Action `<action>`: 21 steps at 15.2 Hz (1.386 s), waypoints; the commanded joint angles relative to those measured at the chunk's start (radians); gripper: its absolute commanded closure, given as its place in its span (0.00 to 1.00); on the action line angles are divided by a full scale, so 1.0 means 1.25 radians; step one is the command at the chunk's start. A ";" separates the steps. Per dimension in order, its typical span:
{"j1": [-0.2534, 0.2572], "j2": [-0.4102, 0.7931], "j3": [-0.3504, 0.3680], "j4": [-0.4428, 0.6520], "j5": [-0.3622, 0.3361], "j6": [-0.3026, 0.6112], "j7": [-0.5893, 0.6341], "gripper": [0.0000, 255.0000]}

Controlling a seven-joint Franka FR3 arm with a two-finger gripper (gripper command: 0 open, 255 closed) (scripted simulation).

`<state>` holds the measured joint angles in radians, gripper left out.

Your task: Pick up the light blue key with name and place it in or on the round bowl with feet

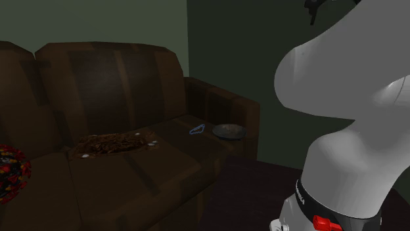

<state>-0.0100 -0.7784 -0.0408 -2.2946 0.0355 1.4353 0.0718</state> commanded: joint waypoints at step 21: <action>0.069 0.247 0.305 -0.158 0.179 0.435 0.341 0.00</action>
<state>0.0720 -0.4959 0.3190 -2.4965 0.2529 1.9514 0.4709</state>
